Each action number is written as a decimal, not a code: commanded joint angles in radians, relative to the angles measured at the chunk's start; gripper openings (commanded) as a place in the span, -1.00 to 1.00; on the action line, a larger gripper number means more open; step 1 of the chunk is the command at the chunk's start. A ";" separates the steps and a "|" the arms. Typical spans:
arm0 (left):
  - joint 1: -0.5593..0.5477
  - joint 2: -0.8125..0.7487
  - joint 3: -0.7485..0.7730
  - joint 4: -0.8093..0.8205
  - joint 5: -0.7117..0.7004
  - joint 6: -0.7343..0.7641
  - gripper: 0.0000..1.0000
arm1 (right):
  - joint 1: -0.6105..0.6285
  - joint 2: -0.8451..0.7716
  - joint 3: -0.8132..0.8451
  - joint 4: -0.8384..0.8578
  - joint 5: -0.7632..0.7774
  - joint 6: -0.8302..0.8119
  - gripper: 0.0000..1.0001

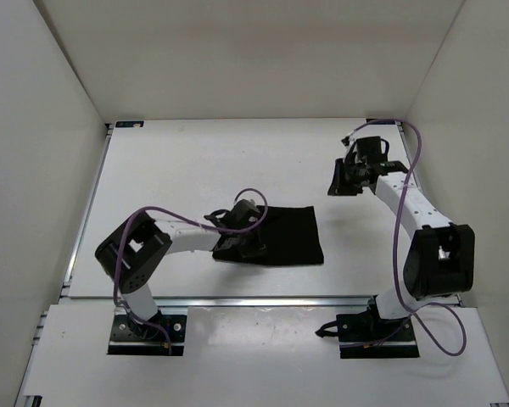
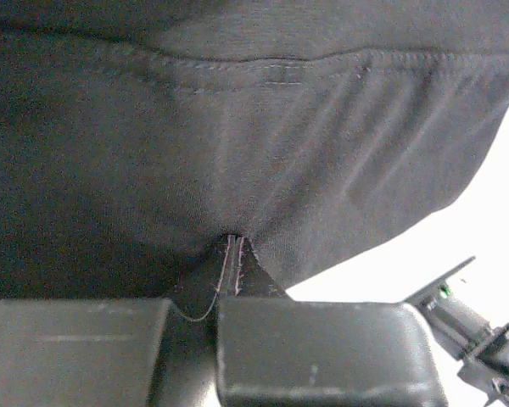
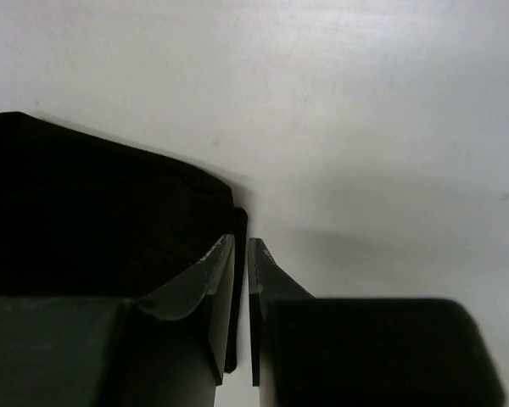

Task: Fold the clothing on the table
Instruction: Fold the skirt

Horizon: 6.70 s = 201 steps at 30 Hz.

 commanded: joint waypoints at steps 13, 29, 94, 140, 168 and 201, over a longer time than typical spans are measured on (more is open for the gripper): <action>0.108 -0.285 -0.016 -0.003 -0.041 0.107 -0.14 | 0.060 -0.347 -0.456 0.076 -0.173 0.186 0.29; 0.288 -0.410 -0.160 -0.146 -0.129 0.377 -0.94 | 0.130 -0.335 -0.617 0.257 -0.108 0.295 0.33; 0.249 -0.217 -0.133 -0.183 -0.161 0.458 -1.00 | 0.181 -0.085 -0.579 0.235 -0.054 0.267 -0.94; 0.223 0.098 0.127 -0.131 0.279 0.418 -1.00 | 0.561 0.196 0.072 0.017 -0.133 0.180 -1.00; 0.437 -0.176 0.206 -0.131 0.411 0.374 -0.55 | 0.373 -0.131 -0.242 0.220 -0.114 0.276 -1.00; 0.276 0.159 0.200 0.037 0.316 0.251 -1.00 | 0.552 0.108 -0.226 0.398 -0.145 0.316 -1.00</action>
